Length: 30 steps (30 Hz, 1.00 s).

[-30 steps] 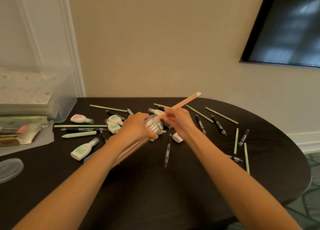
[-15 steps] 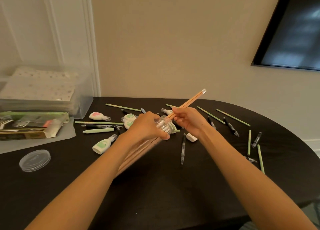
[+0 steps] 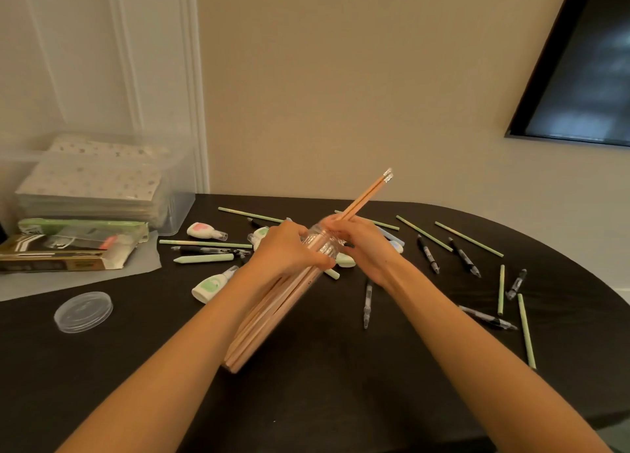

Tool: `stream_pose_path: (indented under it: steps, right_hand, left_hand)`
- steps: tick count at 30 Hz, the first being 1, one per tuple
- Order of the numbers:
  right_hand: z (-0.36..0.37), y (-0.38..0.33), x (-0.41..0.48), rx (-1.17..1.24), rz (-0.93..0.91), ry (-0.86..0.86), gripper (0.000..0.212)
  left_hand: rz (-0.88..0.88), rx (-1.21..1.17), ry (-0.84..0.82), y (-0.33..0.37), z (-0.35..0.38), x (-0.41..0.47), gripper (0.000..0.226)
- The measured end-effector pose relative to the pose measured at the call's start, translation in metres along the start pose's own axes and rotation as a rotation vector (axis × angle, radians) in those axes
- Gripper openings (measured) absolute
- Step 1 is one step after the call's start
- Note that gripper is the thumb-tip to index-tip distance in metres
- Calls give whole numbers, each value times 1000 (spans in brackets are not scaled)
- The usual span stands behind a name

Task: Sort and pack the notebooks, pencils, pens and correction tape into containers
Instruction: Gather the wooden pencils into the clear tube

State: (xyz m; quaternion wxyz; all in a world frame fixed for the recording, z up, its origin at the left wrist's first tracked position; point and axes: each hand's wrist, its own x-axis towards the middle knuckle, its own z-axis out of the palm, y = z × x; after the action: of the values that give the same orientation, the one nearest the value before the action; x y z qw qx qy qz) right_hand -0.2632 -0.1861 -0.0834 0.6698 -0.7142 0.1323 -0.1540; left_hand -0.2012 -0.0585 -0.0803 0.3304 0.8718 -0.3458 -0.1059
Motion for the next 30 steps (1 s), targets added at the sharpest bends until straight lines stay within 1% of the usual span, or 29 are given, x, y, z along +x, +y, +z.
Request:
stream_pose_path:
  steps: [2,4,5,6,7,9,10,11,12,15,16,18,19,20,22,23,25,26,27,28,30]
  right_hand:
    - [6,-3,0,126,-44,31,20]
    - [11,-9,3,245,-48,94,30]
    - [13,-11,4,250,-50,122,31]
    - [15,-14,4,204,-50,134,32]
    - [15,-15,4,129,-38,118,35]
    - [15,-17,1,-26,10,-30,35]
    - [14,-16,0,-71,37,-109,33]
    - [13,-14,1,-88,55,-140,33]
    - [12,-14,2,-71,55,-120,34]
    - [7,-16,6,135,-29,66,44]
    - [8,-17,6,143,-57,69,44]
    - [14,-16,5,-17,-68,-25,37]
    - [16,-14,3,-91,-55,-63,39]
    - [19,-14,3,-111,-49,-70,43]
    - [20,-14,4,-19,-64,-29,52]
    - [20,-14,6,28,-79,8,53]
    - [19,-13,8,86,-94,94,44]
    - [18,-12,10,107,-90,96,37]
    - [20,-11,11,110,-63,46,35]
    - [18,-10,12,89,-21,-42,43]
    - [21,-11,12,-48,59,-264,64]
  left_hand:
    - [-15,-46,37,-1,0,0,56]
    - [-35,-102,82,-3,1,0,58]
    - [-42,-124,104,-3,2,0,60]
    - [-43,-137,122,-3,1,0,62]
    - [-44,-145,133,-3,1,1,61]
    - [-32,-154,149,-3,-3,0,52]
    - [-26,-159,154,-3,-4,-1,45]
    - [-23,-165,162,-4,-6,-1,41]
    - [-24,-170,170,-5,-7,-2,39]
    - [-31,-185,193,-8,-9,-2,40]
    - [-35,-191,200,-9,-10,-2,42]
    - [-39,-198,213,-10,-12,-1,45]
    - [-39,-197,217,-10,-12,0,47]
    - [-40,-196,217,-10,-13,0,48]
    - [-44,-196,221,-11,-15,0,50]
    - [-48,-203,239,-12,-16,0,50]
    - [-75,-223,315,-13,-22,-1,52]
    - [-98,-239,364,-13,-25,-1,57]
    - [-125,-268,414,-15,-30,-4,63]
    - [-143,-314,448,-14,-33,-3,65]
    - [-163,-437,501,-15,-39,-4,61]
